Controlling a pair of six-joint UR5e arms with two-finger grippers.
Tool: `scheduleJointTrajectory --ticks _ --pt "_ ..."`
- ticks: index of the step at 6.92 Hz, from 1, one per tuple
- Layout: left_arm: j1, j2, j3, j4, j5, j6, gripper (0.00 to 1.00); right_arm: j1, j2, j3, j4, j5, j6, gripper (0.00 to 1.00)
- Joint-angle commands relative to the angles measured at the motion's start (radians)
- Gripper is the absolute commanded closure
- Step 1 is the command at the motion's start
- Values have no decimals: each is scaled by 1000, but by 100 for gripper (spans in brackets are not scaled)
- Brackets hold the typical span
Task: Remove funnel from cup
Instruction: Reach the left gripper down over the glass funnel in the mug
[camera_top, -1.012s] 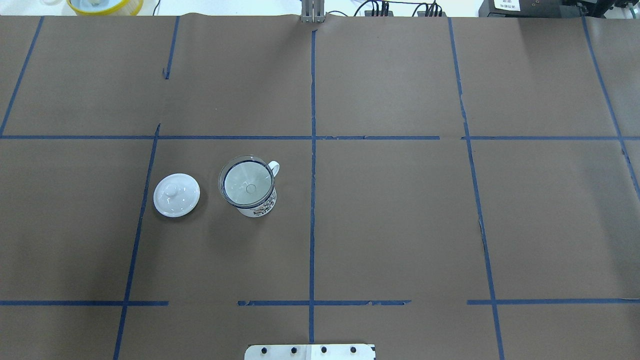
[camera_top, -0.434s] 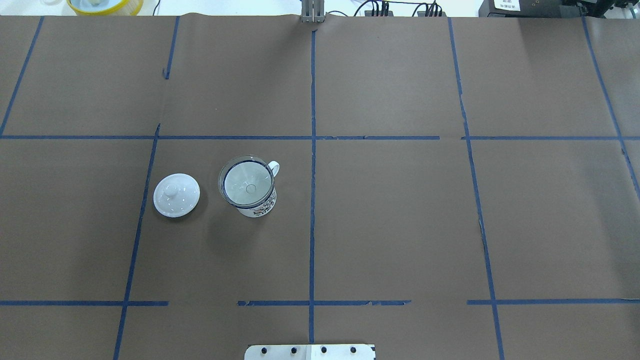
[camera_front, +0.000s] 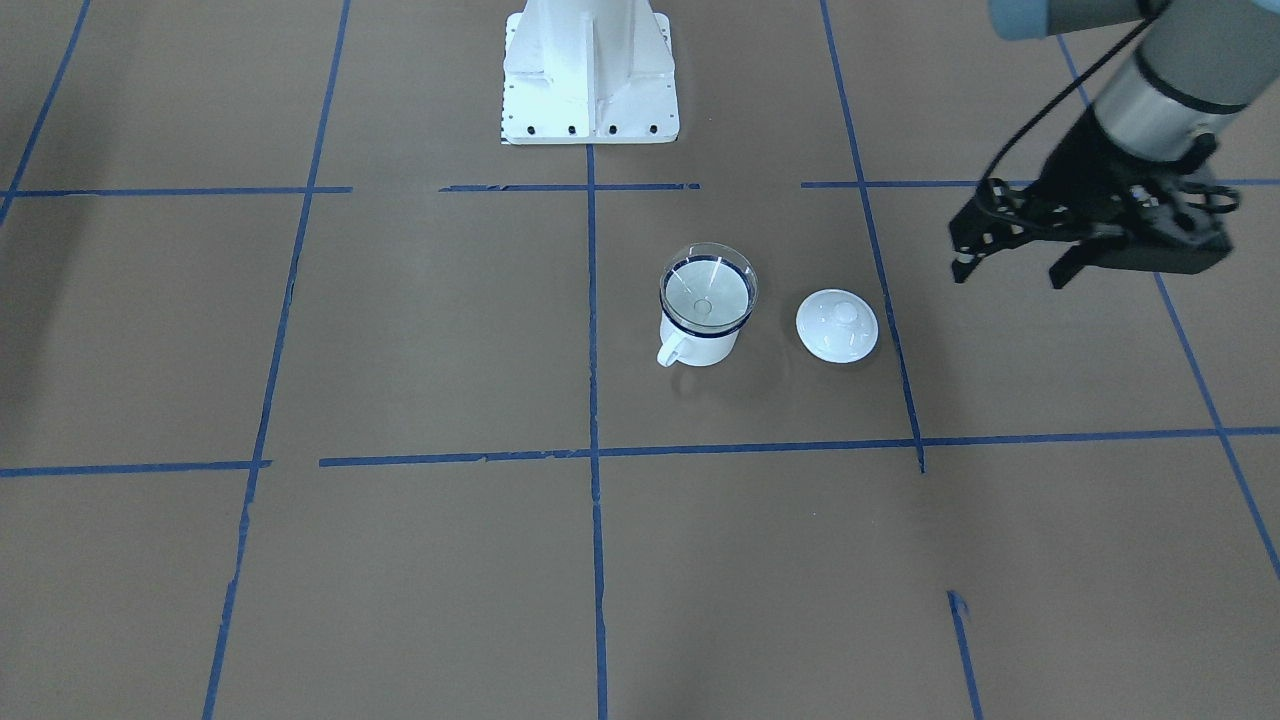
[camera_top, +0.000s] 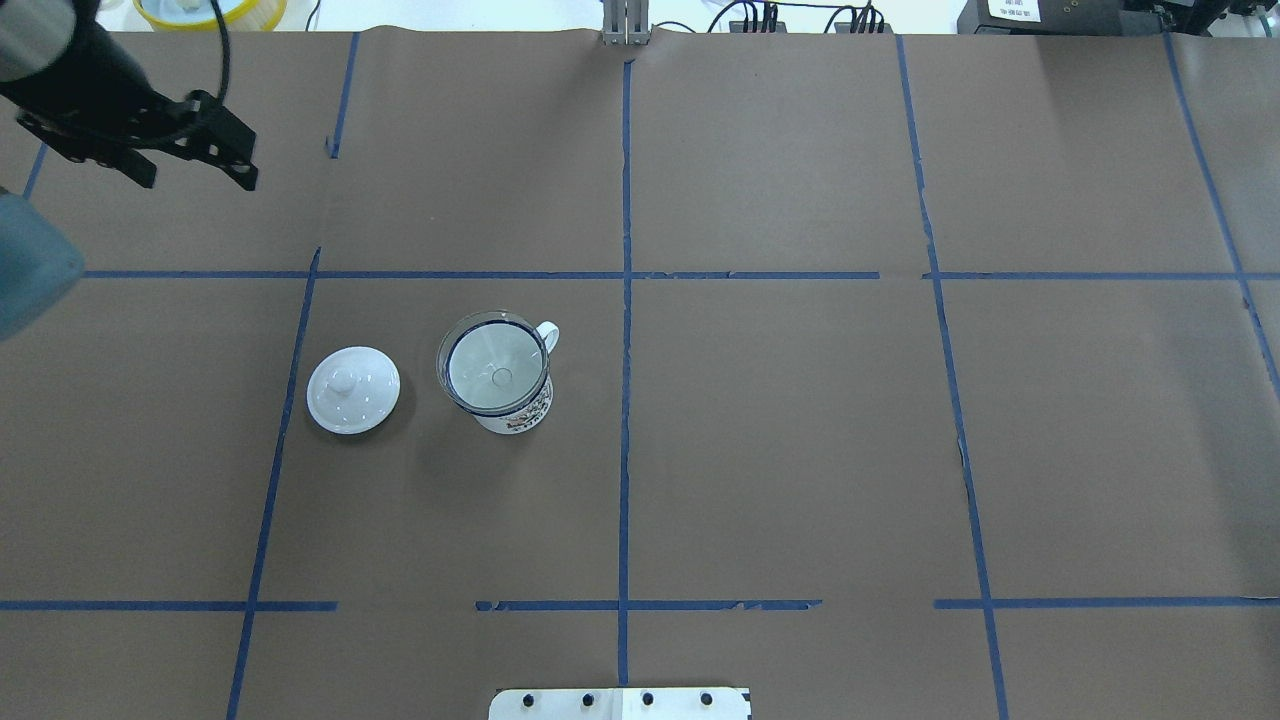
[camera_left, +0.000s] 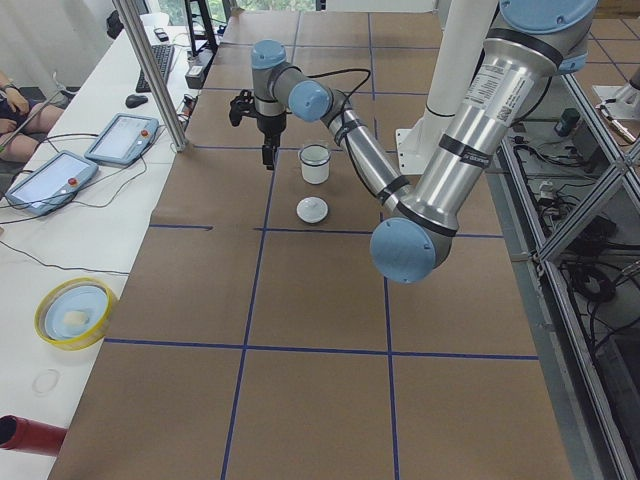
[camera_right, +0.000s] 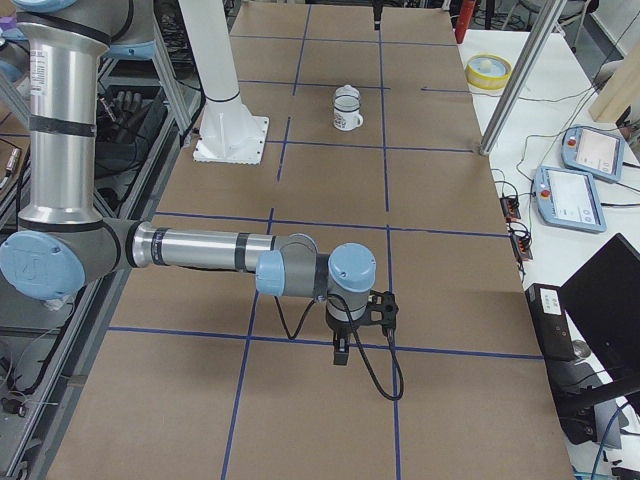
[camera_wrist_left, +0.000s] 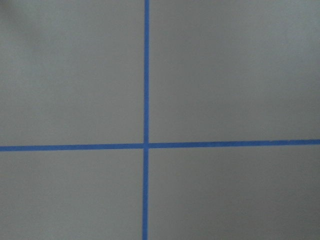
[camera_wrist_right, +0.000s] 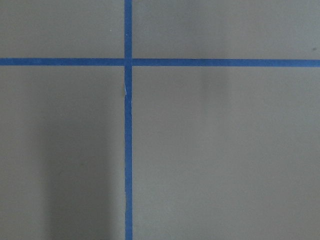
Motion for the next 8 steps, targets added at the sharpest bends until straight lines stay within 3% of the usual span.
scheduleJointTrajectory --ticks 1,3,4,5,8 --pt "135 -116 84 1 16 -161 0 0 0 0 0 0 0 0" --pt "230 -120 84 -7 95 -168 0 0 0 0 0 0 0 0" --pt "267 -150 90 -10 102 -279 0 0 0 0 0 0 0 0" --pt "316 -207 124 -8 172 -362 0 0 0 0 0 0 0 0" --pt "407 -316 318 -68 217 -422 2 0 0 0 0 0 0 0"
